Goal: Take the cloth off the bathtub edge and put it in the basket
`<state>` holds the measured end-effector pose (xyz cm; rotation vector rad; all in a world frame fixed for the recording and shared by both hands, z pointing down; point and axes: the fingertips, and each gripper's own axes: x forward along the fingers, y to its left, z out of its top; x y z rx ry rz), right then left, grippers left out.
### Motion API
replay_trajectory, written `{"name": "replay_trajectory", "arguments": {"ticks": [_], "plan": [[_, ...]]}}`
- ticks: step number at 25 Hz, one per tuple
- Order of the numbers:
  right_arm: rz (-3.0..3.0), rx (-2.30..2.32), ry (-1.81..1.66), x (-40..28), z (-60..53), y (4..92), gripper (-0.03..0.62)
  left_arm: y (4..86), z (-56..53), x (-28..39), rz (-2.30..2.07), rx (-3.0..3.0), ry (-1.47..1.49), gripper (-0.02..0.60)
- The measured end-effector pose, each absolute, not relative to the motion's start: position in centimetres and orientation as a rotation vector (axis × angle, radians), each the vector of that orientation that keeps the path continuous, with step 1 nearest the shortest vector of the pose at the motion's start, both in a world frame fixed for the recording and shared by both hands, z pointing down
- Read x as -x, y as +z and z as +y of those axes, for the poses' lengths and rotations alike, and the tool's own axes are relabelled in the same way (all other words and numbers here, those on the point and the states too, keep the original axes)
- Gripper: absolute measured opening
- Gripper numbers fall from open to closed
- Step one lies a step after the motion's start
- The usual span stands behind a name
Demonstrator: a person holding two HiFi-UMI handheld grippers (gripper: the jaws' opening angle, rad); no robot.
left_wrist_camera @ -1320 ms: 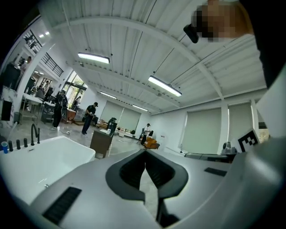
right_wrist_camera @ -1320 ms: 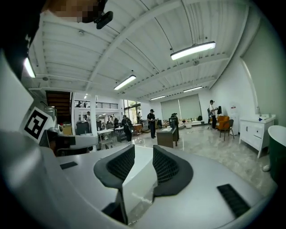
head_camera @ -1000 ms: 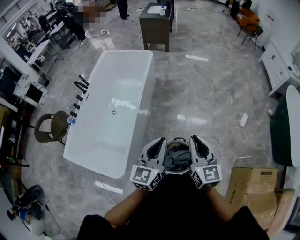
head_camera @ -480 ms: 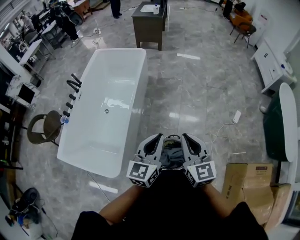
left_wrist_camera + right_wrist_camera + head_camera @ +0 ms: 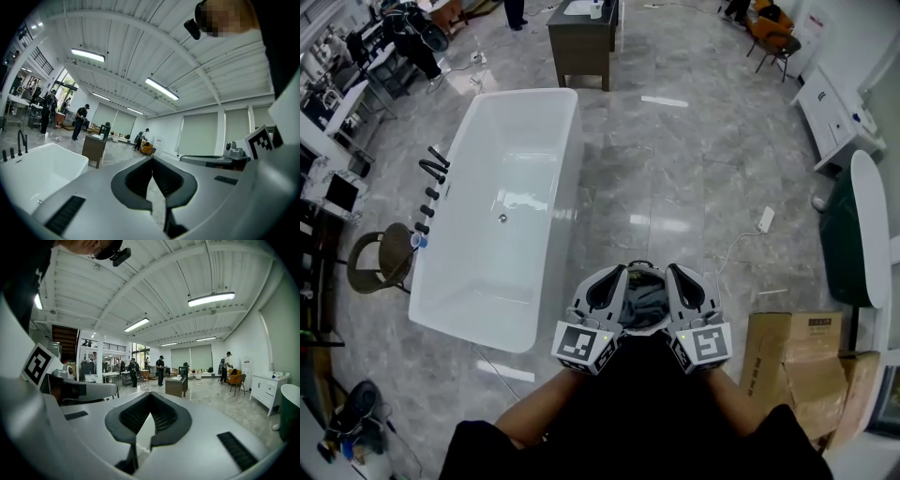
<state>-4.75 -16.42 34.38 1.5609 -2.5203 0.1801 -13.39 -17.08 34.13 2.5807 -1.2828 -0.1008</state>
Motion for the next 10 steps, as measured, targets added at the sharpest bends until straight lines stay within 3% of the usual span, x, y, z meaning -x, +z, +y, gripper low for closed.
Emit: {"name": "replay_trajectory", "arguments": {"ticks": [10], "plan": [[-2.508,-1.59,0.239,2.8,-16.9,35.0,0.031,34.4,-17.1,11.7,-1.257,-2.609,-0.055,0.015]]}}
